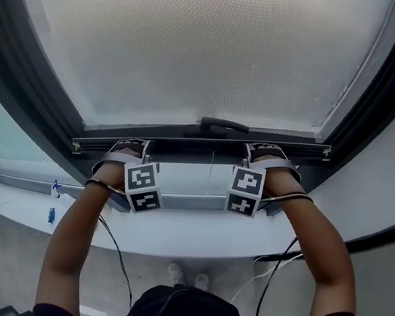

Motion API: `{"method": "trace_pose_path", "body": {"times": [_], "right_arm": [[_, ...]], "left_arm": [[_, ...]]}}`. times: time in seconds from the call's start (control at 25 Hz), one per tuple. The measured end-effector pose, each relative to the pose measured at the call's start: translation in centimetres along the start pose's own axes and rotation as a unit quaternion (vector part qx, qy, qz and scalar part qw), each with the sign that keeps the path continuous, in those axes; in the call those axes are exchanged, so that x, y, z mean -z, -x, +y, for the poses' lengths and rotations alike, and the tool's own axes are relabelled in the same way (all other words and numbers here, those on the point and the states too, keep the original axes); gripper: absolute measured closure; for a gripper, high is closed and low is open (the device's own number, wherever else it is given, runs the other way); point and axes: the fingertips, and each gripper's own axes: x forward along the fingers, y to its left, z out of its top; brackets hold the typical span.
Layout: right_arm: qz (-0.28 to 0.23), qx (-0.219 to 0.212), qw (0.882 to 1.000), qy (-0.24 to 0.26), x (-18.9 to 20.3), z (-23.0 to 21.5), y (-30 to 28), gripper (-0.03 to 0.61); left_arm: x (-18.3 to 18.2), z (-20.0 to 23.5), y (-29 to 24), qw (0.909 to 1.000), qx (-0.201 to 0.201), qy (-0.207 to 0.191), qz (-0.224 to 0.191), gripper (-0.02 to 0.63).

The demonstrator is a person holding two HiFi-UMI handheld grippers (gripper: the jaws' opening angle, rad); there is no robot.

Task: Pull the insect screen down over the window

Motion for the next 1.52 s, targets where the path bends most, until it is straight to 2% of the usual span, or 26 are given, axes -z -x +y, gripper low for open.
{"method": "trace_pose_path", "body": {"times": [0.36, 0.6, 0.88, 1.16, 1.2, 1.24, 1.28, 1.32, 1.52], "right_arm": [[0.010, -0.009, 1.000, 0.005, 0.1, 0.3, 0.5, 0.350], [0.007, -0.013, 1.000, 0.000, 0.0, 0.5, -0.4, 0.350], [0.029, -0.025, 0.999, 0.012, 0.8, 1.0, 0.2, 0.350], [0.015, -0.010, 1.000, 0.003, 0.4, 0.7, -0.3, 0.350], [0.013, -0.002, 1.000, 0.002, 0.4, 0.2, -0.4, 0.354], [0.012, 0.007, 1.000, 0.002, 0.4, -0.3, -0.6, 0.399], [0.009, 0.017, 1.000, 0.001, 0.4, -0.7, -0.7, 0.442], [0.006, 0.023, 1.000, -0.001, 0.3, -1.0, -0.8, 0.453], [0.002, 0.038, 0.999, 0.005, 0.2, -0.9, -0.9, 0.451]], "left_arm": [[-0.2, -0.2, 0.3, 0.9999, 0.016, 0.004, 0.005, 0.423], [-0.1, -0.6, -0.4, 0.9991, 0.035, 0.023, -0.005, 0.423], [-0.2, -0.6, -0.5, 0.9993, 0.021, 0.030, -0.010, 0.423], [-0.4, -0.2, -0.8, 0.9994, 0.002, 0.031, -0.016, 0.424], [-0.4, 0.1, -0.8, 0.9992, -0.001, 0.035, -0.016, 0.426], [-0.4, 0.5, -0.9, 0.9991, -0.008, 0.039, -0.016, 0.445], [-0.4, 0.9, -0.9, 0.9989, -0.016, 0.041, -0.016, 0.497], [-0.4, 1.2, -0.9, 0.9987, -0.023, 0.042, -0.016, 0.515], [-0.3, 1.2, -1.0, 0.9967, -0.054, 0.056, -0.025, 0.514]]}}
